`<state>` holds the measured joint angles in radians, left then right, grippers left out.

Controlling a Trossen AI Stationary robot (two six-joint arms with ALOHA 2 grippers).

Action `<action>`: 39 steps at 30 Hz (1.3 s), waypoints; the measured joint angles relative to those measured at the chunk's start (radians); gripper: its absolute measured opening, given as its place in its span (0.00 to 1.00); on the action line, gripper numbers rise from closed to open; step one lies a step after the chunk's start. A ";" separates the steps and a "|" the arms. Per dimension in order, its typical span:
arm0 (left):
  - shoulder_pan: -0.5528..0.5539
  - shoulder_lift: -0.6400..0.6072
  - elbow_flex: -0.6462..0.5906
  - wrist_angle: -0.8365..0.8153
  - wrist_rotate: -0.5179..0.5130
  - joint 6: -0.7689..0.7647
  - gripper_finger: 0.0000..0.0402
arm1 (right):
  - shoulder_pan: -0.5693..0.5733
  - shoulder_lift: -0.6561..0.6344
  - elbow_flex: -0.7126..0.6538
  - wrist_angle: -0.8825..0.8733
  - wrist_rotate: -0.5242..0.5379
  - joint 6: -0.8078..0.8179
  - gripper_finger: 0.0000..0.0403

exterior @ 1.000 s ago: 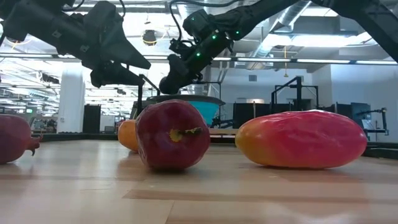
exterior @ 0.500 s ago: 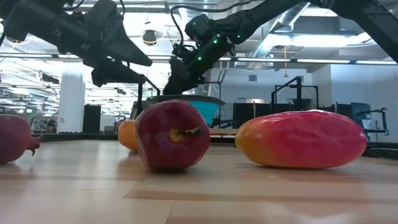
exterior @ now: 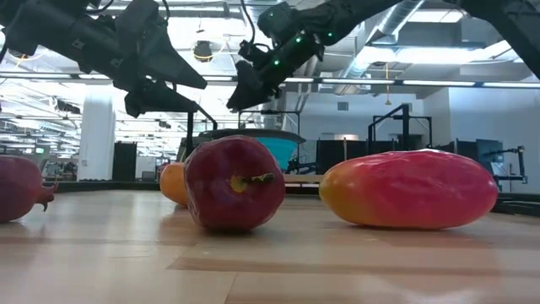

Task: Pick & Place Fruit
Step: Put the yellow mango into the blue strainer bowl on the shelf

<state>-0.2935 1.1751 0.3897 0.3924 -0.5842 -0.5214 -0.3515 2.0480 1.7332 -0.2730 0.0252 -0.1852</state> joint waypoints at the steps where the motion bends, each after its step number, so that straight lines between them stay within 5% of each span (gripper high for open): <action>1: 0.000 0.000 0.000 0.001 0.000 0.007 0.71 | 0.000 0.002 0.000 -0.002 -0.002 0.007 0.50; 8: 0.003 0.000 0.000 0.015 -0.010 0.018 0.71 | -0.003 0.080 0.000 0.057 0.000 0.034 0.16; 14: 0.003 0.000 0.000 0.031 -0.011 0.018 0.71 | -0.003 0.078 -0.002 0.066 0.001 0.036 0.02; 22: 0.002 0.000 0.000 0.035 -0.011 0.017 0.71 | 0.031 -0.025 -0.001 -0.062 0.012 0.029 0.03; 31: -0.031 0.000 0.000 0.020 -0.011 0.017 0.71 | 0.207 -0.067 -0.007 -0.293 0.008 -0.006 0.02; 39: -0.119 0.000 0.000 -0.020 -0.011 -0.041 0.71 | 0.353 -0.083 -0.227 -0.185 -0.005 0.082 0.01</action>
<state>-0.4128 1.1751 0.3897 0.3725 -0.5949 -0.5625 0.0019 1.9645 1.5062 -0.4580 0.0206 -0.1030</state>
